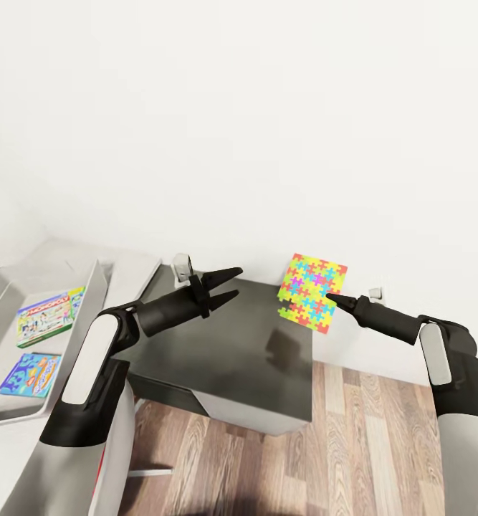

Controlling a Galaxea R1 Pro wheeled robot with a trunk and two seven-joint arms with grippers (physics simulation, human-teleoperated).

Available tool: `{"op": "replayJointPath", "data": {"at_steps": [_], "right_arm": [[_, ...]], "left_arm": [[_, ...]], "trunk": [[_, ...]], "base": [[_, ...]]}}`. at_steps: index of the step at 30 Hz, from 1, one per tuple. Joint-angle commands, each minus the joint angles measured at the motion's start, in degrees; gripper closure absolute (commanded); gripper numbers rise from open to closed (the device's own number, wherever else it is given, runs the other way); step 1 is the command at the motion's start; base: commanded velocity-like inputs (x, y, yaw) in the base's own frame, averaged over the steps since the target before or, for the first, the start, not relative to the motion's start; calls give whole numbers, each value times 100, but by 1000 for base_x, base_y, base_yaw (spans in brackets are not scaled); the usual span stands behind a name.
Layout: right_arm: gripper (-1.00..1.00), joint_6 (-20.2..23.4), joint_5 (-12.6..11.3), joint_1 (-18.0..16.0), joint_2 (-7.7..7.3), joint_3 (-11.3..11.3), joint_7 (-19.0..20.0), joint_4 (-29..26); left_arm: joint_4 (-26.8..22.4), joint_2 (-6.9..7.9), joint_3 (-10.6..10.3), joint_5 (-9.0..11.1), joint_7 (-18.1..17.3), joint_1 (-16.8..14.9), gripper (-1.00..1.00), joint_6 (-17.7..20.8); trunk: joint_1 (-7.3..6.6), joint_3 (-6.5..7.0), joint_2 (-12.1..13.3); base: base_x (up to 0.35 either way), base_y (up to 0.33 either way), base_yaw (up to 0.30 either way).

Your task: Put all the toys in the child's room - the three board games (two on the bed and one on the table), the two jigsaw puzzles on the table, and the tennis ball on the table - inside the toy box on the table in the child's room.

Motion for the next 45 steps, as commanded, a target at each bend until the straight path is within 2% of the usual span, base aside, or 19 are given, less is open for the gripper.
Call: {"op": "replayJointPath", "data": {"at_steps": [1,45], "right_arm": [[100,16,38,-5,0,-8,43,1],[100,16,44,-4,16,9,23,-10]], "left_arm": [[-2,-2,4,32,33,-4,-100,19],[0,15,22,-11,33,-5,-100,21]], "trunk": [[3,1,-9],[3,412,-9]], "base": [[0,0,0],[0,0,1]]}}
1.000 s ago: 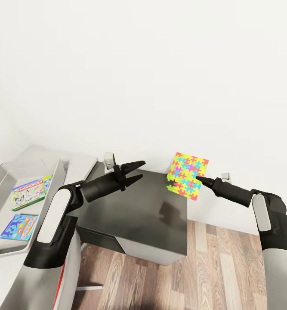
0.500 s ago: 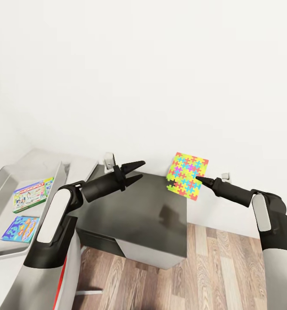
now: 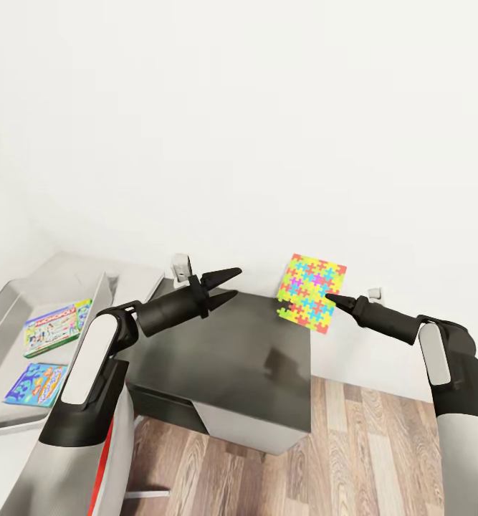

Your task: Put all the toys in the child's room - the three board games (two on the bed and one on the table), the two jigsaw puzzles on the table, and the tennis ball on the table - inside the toy box on the table in the child's room.

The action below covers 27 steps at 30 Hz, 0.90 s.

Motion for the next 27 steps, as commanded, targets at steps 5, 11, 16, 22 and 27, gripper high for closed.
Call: {"op": "replayJointPath", "data": {"at_steps": [5,11,16,22,27], "right_arm": [[100,16,35,-6,0,-8,35,1],[100,16,33,-6,-3,-10,29,1],[100,16,32,-6,-1,-5,23,8],[100,16,32,-6,1,0,20,18],[100,16,33,-12,2,8,18,55]], "left_arm": [[-3,-2,4,38,33,-4,-100,22],[-4,-2,4,46,33,-6,-100,24],[-4,-2,4,53,33,-5,-100,23],[-4,3,4,67,33,-3,-100,24],[-4,0,-1,80,33,-1,-100,24]], "trunk": [[3,38,-10],[3,88,-10],[3,111,-10],[3,137,-10],[3,165,-10]], "base": [[0,0,35],[0,0,42],[0,0,32],[0,0,127],[0,0,194]]}}
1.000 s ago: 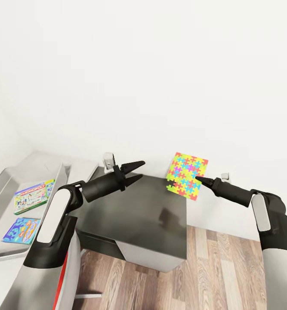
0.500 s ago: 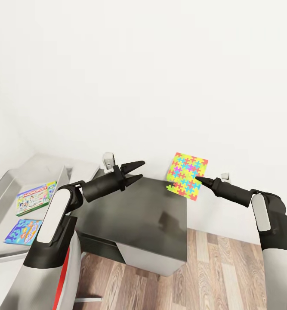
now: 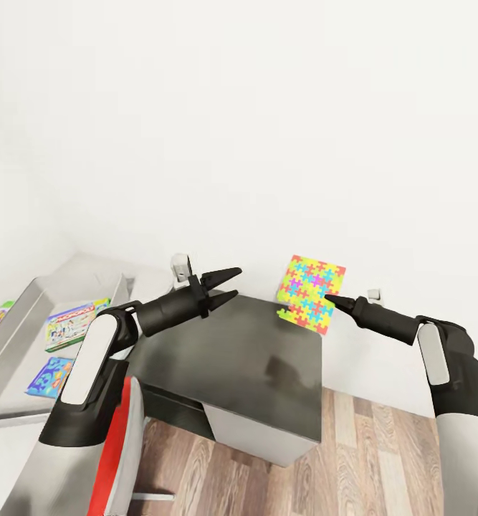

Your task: Put all the toys in the child's room - the three board games (two on the bed and one on the table), the two jigsaw puzzles on the table, and the tennis ball on the table - inside the toy box on the table in the child's room.

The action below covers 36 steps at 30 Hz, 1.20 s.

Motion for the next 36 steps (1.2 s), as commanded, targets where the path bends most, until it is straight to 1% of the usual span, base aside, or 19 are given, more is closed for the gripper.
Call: {"op": "replayJointPath", "data": {"at_steps": [1,15,36], "right_arm": [[100,17,35,-3,0,-7,43,1],[100,17,66,-5,0,-12,42,-5],[100,17,58,-4,-38,-21,42,-11]], "left_arm": [[0,-4,2,35,33,-5,-100,20],[0,-7,2,39,33,-4,-100,19],[0,-22,-32,40,28,-3,-100,19]], "trunk": [[3,-4,-10],[3,90,-10],[3,235,-10]], "base": [[0,0,203],[0,0,210],[0,0,215]]}}
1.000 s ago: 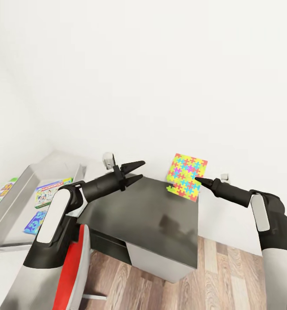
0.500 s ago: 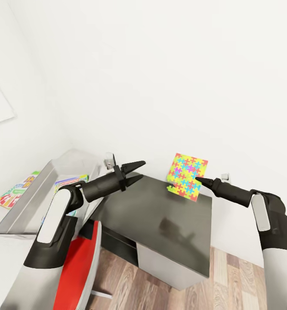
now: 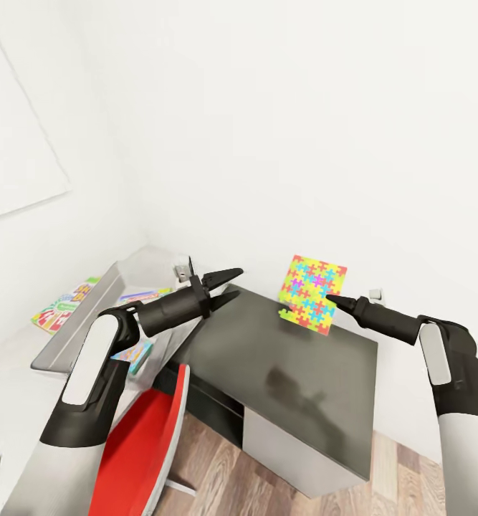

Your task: Put all the toys in the child's room - the three board games (two on the bed and one on the table), the two jigsaw puzzles on the table, and the tennis ball on the table - inside the toy box on the table in the child's room.

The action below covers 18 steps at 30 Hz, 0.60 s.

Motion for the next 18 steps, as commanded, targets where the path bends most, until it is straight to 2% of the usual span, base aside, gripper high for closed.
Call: {"op": "replayJointPath", "data": {"at_steps": [1,18], "right_arm": [[100,20,26,-5,0,-9,43,-1],[100,20,27,-6,-8,-9,43,-1]], "left_arm": [[0,-3,3,33,33,-6,-100,19],[0,-4,-9,33,21,-13,-100,20]], "trunk": [[3,-3,-11],[3,114,-11]], "base": [[0,0,215],[0,0,215]]}}
